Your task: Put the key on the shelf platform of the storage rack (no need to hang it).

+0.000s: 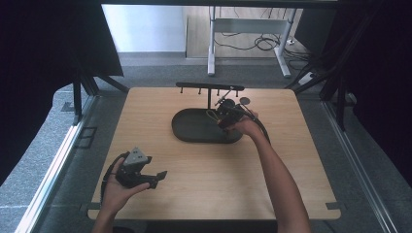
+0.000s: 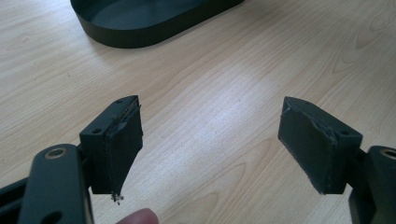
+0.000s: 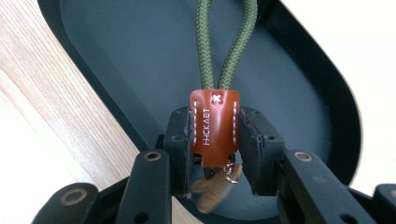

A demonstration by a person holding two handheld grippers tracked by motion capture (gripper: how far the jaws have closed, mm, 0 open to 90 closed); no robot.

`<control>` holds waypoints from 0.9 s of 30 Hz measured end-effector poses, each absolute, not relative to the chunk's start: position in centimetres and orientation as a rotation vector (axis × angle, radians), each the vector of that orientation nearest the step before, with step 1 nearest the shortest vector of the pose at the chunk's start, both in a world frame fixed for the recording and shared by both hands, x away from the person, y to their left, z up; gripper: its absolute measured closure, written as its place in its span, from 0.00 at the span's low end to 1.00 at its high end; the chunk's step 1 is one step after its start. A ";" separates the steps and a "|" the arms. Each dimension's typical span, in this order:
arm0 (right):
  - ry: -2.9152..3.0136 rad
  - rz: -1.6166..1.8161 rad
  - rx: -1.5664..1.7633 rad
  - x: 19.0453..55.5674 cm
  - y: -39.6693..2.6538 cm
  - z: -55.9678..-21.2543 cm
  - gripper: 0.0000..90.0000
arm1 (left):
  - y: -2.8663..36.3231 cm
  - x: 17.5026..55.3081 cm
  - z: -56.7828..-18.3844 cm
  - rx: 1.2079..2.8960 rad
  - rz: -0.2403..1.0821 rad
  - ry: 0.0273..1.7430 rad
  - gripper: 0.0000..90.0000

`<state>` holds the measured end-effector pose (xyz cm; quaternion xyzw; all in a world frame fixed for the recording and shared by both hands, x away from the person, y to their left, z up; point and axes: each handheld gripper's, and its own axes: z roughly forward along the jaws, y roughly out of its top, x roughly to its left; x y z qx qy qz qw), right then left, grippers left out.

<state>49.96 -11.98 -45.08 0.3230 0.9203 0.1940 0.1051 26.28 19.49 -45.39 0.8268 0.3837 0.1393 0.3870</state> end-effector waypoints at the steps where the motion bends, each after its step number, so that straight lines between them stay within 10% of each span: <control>1: 2.713 0.572 0.956 49.9 -11.9 -45.4 0.73 | 19.5 26.3 -45.4 2.100 0.354 0.978 0.25; 27: 2.644 0.753 0.981 46.4 -14.0 -44.1 0.55 | 19.0 26.3 -45.5 2.121 0.351 0.970 0.25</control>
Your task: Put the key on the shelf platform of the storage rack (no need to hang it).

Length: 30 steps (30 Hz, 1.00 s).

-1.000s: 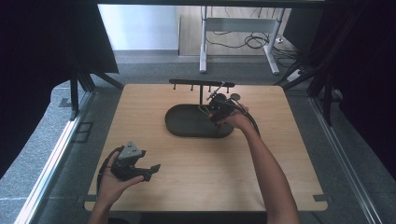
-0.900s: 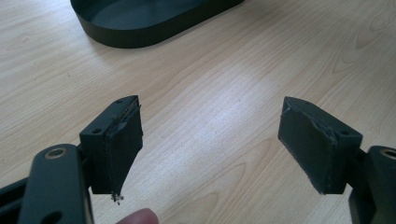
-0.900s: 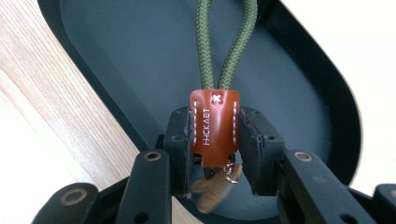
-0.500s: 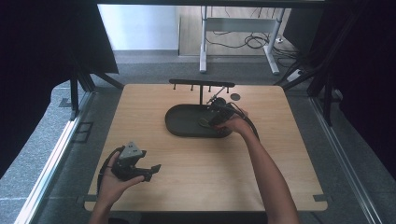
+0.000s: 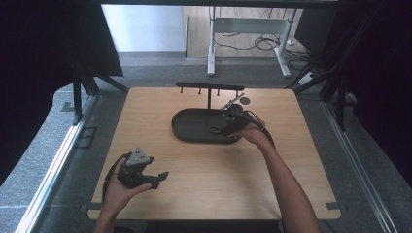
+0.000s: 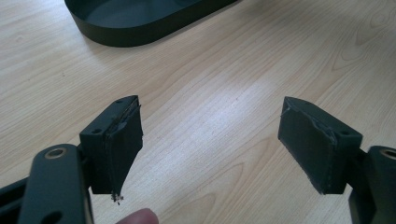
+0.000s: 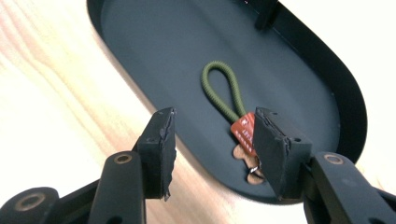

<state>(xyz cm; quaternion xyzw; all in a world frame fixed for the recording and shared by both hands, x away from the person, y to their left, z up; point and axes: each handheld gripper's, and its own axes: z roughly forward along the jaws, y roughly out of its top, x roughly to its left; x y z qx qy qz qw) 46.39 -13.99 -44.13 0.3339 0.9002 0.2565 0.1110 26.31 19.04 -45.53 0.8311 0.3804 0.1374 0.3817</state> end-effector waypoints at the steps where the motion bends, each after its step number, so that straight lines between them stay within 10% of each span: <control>1: 2.645 0.761 0.977 46.1 -14.2 -44.0 0.55 | 19.0 26.3 -45.5 2.117 0.351 0.971 0.25; 30: 2.639 0.941 0.952 36.3 -20.4 -46.0 0.54 | 18.6 26.2 -45.6 2.136 0.354 0.962 0.25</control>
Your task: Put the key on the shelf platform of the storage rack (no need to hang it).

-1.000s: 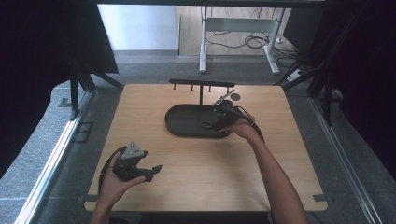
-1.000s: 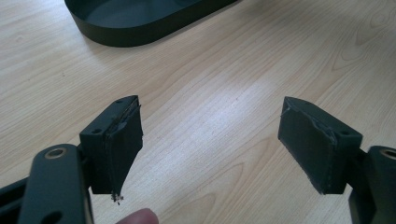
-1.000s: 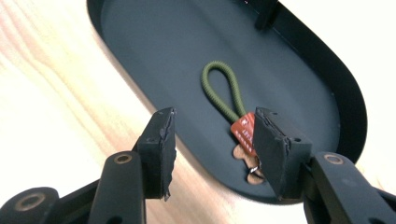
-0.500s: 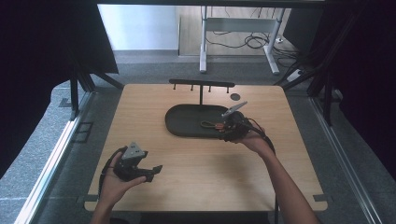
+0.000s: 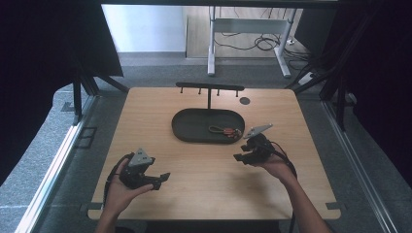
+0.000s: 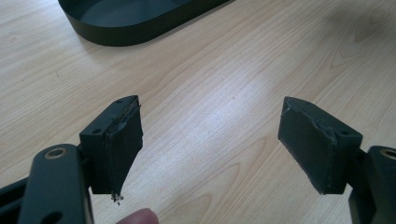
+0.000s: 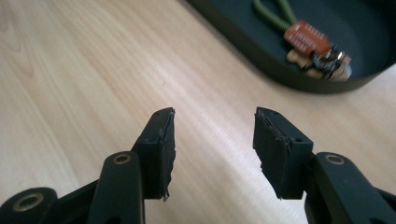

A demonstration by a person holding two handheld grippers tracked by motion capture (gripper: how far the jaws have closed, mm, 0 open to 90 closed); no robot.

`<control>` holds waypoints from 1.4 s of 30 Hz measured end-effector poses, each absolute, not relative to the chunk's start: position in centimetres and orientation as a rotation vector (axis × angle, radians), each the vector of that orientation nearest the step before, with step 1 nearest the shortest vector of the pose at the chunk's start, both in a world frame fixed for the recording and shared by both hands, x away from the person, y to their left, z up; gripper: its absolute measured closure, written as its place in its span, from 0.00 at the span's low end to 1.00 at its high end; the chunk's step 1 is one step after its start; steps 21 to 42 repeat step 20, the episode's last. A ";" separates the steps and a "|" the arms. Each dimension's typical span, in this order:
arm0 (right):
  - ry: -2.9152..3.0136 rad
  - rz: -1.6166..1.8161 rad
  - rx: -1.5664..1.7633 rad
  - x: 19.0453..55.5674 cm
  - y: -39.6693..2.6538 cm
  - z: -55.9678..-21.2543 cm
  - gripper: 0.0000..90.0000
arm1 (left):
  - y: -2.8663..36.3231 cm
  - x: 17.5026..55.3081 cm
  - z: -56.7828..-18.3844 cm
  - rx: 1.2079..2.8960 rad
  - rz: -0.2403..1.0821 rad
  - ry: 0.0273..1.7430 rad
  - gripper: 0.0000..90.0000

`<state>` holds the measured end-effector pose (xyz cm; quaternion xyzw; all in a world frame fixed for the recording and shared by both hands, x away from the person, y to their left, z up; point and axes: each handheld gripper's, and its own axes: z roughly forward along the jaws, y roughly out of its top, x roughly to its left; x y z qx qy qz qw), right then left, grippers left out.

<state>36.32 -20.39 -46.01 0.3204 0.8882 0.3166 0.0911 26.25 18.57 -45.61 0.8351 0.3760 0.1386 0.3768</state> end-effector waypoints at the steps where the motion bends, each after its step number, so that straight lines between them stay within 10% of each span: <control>1: 2.640 0.945 0.957 36.1 -20.5 -46.2 0.54 | 18.5 26.2 -45.6 2.136 0.355 0.964 0.25; 42: 2.627 1.002 0.994 33.1 -22.0 -49.1 0.53 | 18.2 26.5 -46.0 2.148 0.347 0.966 0.25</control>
